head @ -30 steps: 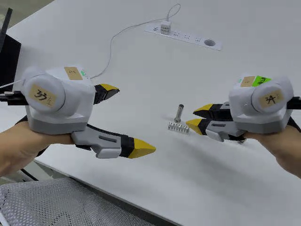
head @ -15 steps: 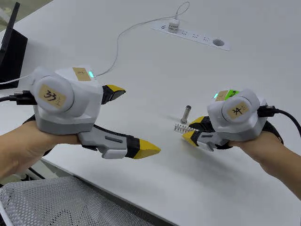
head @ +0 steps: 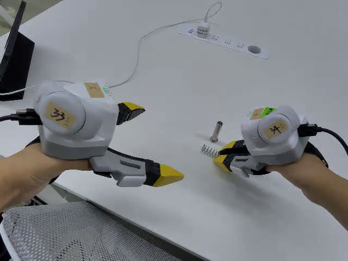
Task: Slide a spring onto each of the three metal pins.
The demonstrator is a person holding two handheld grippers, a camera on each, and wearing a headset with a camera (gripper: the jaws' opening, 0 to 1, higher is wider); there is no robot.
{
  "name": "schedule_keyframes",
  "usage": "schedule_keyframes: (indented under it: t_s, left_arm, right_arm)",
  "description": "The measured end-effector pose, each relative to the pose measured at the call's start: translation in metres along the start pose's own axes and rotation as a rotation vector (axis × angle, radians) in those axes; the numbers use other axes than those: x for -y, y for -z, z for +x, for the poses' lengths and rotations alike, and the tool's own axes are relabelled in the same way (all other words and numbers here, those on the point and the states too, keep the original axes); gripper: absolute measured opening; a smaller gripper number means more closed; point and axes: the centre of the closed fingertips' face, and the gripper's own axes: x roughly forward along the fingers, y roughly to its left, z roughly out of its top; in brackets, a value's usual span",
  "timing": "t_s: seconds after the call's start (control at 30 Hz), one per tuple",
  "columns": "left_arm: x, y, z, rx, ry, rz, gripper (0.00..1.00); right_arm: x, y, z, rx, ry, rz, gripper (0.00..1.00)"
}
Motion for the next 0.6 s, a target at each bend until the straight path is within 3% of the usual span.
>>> schedule_keyframes:
  t_s: [0.23,0.4,0.6]
  left_arm:
    - [0.005,-0.004,-0.002,-0.005,0.002,0.017,0.93]
    - [0.009,-0.008,-0.004,-0.005,0.003,0.027,0.92]
    - [0.015,-0.021,-0.002,0.003,0.013,0.094,0.88]
  right_arm:
    - [-0.003,-0.001,0.001,-0.002,0.000,0.036,0.10]
    - [-0.007,-0.008,-0.014,0.028,-0.004,0.057,0.10]
    - [-0.004,-0.017,-0.051,0.069,-0.017,-0.063,0.10]
